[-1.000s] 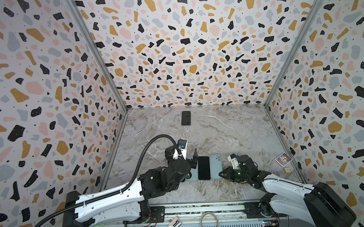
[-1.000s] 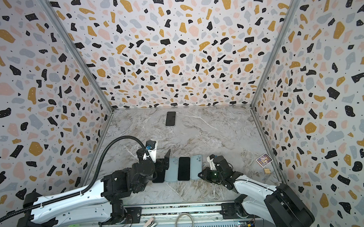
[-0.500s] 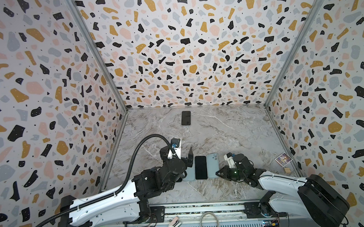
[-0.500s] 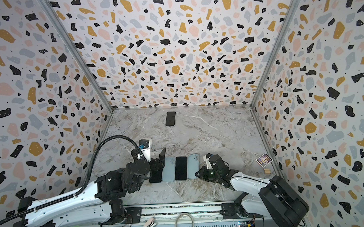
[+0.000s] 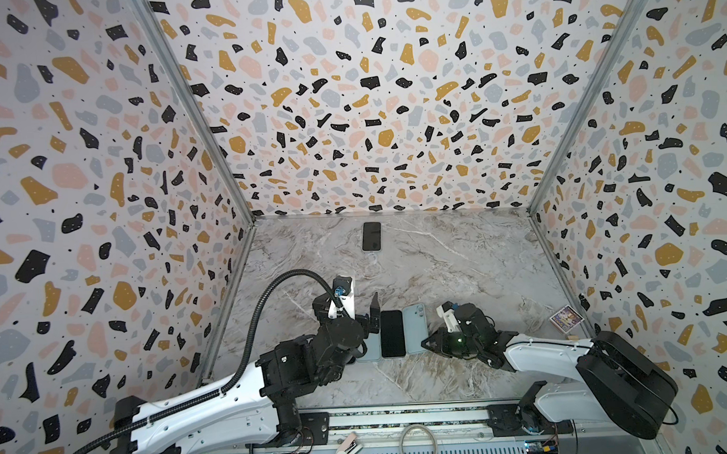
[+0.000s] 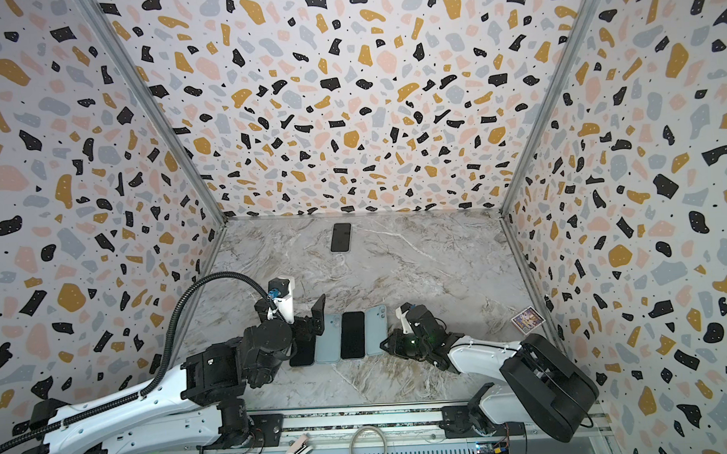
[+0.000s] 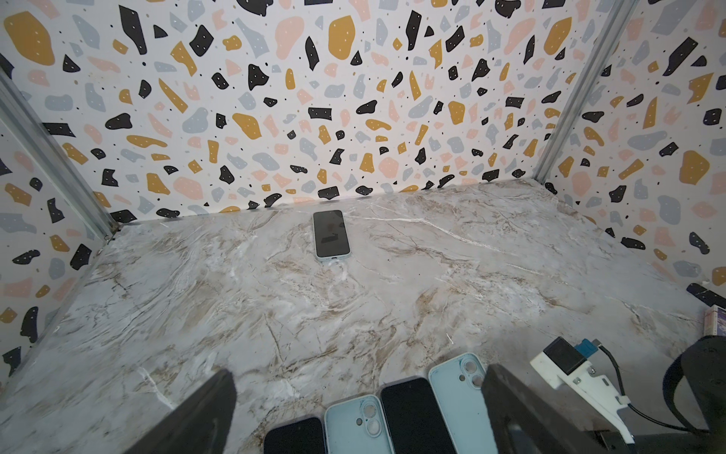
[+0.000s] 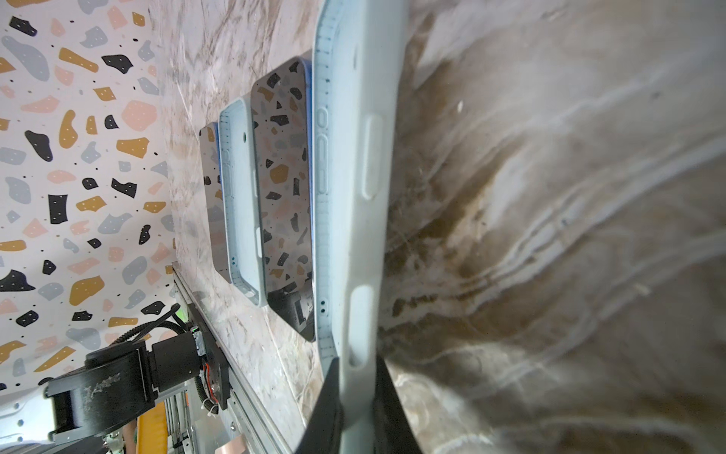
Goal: Take the phone out of the phone case
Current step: 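Open both grippers to release the phone and case on the table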
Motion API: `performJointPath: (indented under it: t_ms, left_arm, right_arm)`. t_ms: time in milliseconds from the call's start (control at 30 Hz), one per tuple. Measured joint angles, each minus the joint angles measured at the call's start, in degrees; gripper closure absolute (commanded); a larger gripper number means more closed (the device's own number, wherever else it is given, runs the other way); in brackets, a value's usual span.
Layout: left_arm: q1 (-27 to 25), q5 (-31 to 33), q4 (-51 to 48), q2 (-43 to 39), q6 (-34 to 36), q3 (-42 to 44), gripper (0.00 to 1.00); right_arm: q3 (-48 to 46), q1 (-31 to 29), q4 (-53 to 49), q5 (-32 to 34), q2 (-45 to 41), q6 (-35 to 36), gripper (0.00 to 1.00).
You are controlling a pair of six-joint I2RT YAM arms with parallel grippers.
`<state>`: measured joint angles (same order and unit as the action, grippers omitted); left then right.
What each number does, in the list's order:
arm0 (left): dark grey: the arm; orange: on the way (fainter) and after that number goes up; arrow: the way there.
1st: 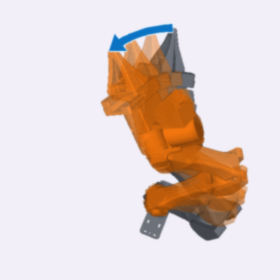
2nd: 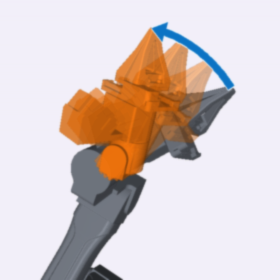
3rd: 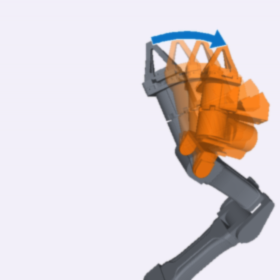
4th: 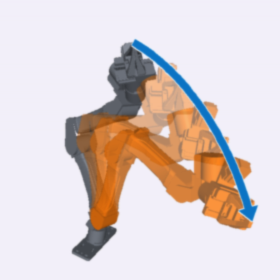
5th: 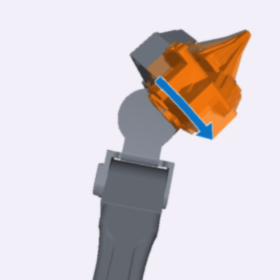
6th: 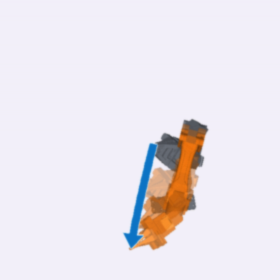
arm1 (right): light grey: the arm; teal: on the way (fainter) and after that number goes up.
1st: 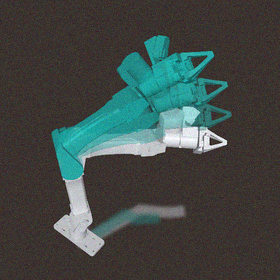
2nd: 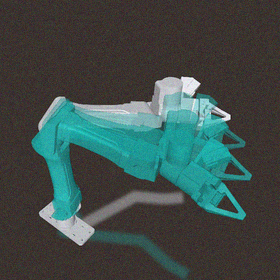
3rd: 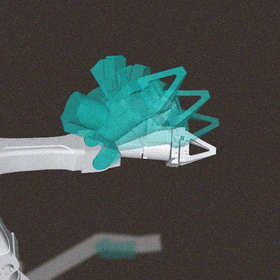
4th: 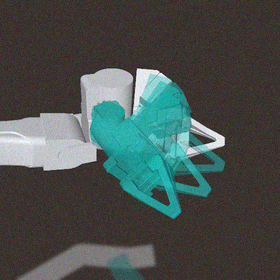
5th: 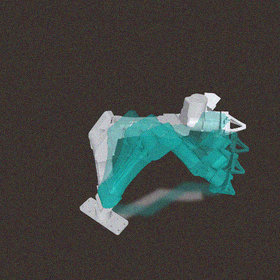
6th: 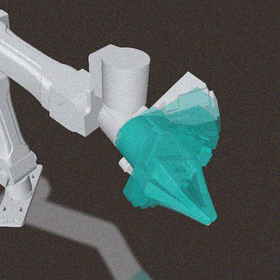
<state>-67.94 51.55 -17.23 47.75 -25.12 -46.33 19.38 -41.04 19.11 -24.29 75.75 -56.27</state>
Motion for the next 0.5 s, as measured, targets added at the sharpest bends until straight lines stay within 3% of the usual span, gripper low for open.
performJointPath:
  t_ms: [100, 233, 500]
  left_arm:
    - [0.0, 0.0, -0.6, -0.9, 0.0, 0.0, 0.0]
    - [0.0, 0.0, -0.8, -1.4, 0.0, 0.2, 0.0]
    - [0.0, 0.0, -0.8, -1.4, 0.0, 0.2, 0.0]
  right_arm:
    - [0.0, -0.2, 0.5, 0.2, 0.6, -0.4, 0.99]
    - [0.5, -0.6, 0.5, 0.5, 0.8, -0.8, 0.77]
    - [0.7, -0.9, -1.6, 1.7, -1.0, -1.2, 0.61]
